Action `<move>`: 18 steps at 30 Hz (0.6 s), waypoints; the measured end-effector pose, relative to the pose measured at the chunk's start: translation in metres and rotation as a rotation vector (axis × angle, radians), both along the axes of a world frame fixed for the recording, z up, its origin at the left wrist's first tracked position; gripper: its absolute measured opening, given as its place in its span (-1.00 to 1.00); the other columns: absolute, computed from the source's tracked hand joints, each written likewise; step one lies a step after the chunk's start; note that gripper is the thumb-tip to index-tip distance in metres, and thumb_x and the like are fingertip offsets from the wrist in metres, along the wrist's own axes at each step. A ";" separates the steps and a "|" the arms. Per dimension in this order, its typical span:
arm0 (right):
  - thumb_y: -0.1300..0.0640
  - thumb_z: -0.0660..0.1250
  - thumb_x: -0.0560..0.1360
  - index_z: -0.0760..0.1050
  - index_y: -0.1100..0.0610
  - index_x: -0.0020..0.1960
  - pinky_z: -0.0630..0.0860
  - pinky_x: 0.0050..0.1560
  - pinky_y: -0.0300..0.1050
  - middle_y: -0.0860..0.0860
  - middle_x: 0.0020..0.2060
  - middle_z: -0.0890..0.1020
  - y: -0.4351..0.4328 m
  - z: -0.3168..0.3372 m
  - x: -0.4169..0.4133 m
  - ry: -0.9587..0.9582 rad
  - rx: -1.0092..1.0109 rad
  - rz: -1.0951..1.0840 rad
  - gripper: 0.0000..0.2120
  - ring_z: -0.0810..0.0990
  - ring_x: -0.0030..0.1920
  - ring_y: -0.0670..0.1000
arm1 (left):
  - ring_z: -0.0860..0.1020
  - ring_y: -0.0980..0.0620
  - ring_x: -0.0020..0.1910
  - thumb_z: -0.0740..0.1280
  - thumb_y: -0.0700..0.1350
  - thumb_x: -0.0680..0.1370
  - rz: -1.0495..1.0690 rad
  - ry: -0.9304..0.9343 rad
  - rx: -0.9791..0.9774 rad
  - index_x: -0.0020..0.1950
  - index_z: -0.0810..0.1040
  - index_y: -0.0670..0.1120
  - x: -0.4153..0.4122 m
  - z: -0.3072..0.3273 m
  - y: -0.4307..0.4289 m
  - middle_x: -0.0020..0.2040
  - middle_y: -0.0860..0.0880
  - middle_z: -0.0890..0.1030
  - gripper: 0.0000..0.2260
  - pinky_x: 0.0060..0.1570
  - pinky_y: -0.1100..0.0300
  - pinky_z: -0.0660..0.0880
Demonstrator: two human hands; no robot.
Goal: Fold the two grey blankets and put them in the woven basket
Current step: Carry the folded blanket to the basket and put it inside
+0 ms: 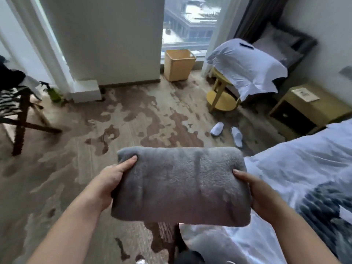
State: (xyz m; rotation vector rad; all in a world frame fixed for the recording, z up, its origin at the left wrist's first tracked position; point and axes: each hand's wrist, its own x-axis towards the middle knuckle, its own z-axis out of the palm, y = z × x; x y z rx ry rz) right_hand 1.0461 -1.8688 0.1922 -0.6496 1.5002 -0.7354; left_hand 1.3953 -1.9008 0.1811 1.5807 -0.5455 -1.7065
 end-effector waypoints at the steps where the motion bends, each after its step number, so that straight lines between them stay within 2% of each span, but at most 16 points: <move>1: -0.08 0.41 0.36 0.63 0.12 0.10 0.40 0.32 0.22 0.13 0.03 0.69 -0.015 0.000 -0.003 0.001 0.006 -0.049 -0.61 0.66 0.07 0.17 | 0.69 -0.05 -0.24 0.44 0.08 0.41 -0.034 0.001 -0.012 0.00 0.65 -0.18 -0.006 0.002 -0.029 -0.15 -0.14 0.71 -0.65 -0.41 0.24 0.54; 3: -0.07 0.42 0.30 0.60 0.14 0.13 0.41 0.31 0.17 0.12 0.02 0.70 -0.049 -0.003 -0.009 -0.012 0.002 -0.127 -0.53 0.67 0.05 0.15 | 0.69 -0.07 -0.25 0.45 0.06 0.40 -0.093 0.014 -0.015 -0.02 0.66 -0.17 -0.017 0.002 -0.083 -0.16 -0.16 0.71 -0.67 -0.46 0.23 0.54; 5: -0.07 0.42 0.27 0.59 0.15 0.14 0.42 0.25 0.12 0.12 0.02 0.70 -0.091 -0.008 -0.013 -0.025 -0.008 -0.171 -0.50 0.65 0.08 0.17 | 0.69 -0.07 -0.23 0.47 0.07 0.36 -0.141 0.003 -0.021 -0.02 0.67 -0.17 -0.022 -0.003 -0.139 -0.15 -0.15 0.71 -0.65 -0.34 0.20 0.55; 7: -0.03 0.41 0.31 0.59 0.14 0.14 0.43 0.24 0.13 0.10 0.02 0.70 -0.141 -0.018 -0.017 -0.035 -0.014 -0.210 -0.56 0.64 0.09 0.17 | 0.69 -0.06 -0.20 0.47 0.08 0.35 -0.174 -0.011 -0.022 -0.01 0.67 -0.16 -0.027 -0.009 -0.197 -0.13 -0.14 0.71 -0.63 -0.22 0.16 0.52; 9: 0.03 0.37 0.41 0.58 0.10 0.14 0.45 0.26 0.15 0.08 0.02 0.70 -0.203 -0.028 -0.017 -0.063 -0.028 -0.225 -0.67 0.65 0.07 0.14 | 0.69 -0.04 -0.20 0.47 0.09 0.36 -0.187 -0.034 -0.007 -0.02 0.67 -0.16 -0.029 -0.013 -0.256 -0.12 -0.13 0.71 -0.64 -0.20 0.15 0.51; 12: 0.10 0.36 0.40 0.59 0.18 0.07 0.53 0.09 0.08 0.15 -0.05 0.71 -0.309 -0.037 -0.008 -0.129 -0.033 -0.243 -0.72 0.69 -0.06 0.12 | 0.69 -0.01 -0.21 0.46 0.11 0.37 -0.144 -0.090 -0.013 -0.04 0.67 -0.15 -0.022 -0.012 -0.341 -0.14 -0.10 0.72 -0.65 -0.20 0.16 0.51; 15: 0.08 0.42 0.27 0.58 0.26 0.10 0.49 0.18 0.10 0.20 -0.03 0.69 -0.412 -0.032 0.008 -0.182 -0.037 -0.199 -0.56 0.67 0.01 0.17 | 0.69 0.00 -0.19 0.46 0.12 0.38 -0.086 -0.130 -0.049 -0.03 0.67 -0.14 -0.006 0.002 -0.420 -0.15 -0.08 0.72 -0.64 -0.17 0.15 0.51; 18: 0.08 0.45 0.29 0.53 0.27 0.06 0.50 0.10 0.08 0.18 -0.08 0.71 -0.499 -0.022 0.020 -0.201 -0.067 -0.187 -0.59 0.71 -0.08 0.10 | 0.70 -0.04 -0.16 0.47 0.14 0.36 -0.012 -0.149 -0.052 -0.03 0.67 -0.12 0.012 0.015 -0.488 -0.15 -0.09 0.72 -0.63 -0.17 0.13 0.51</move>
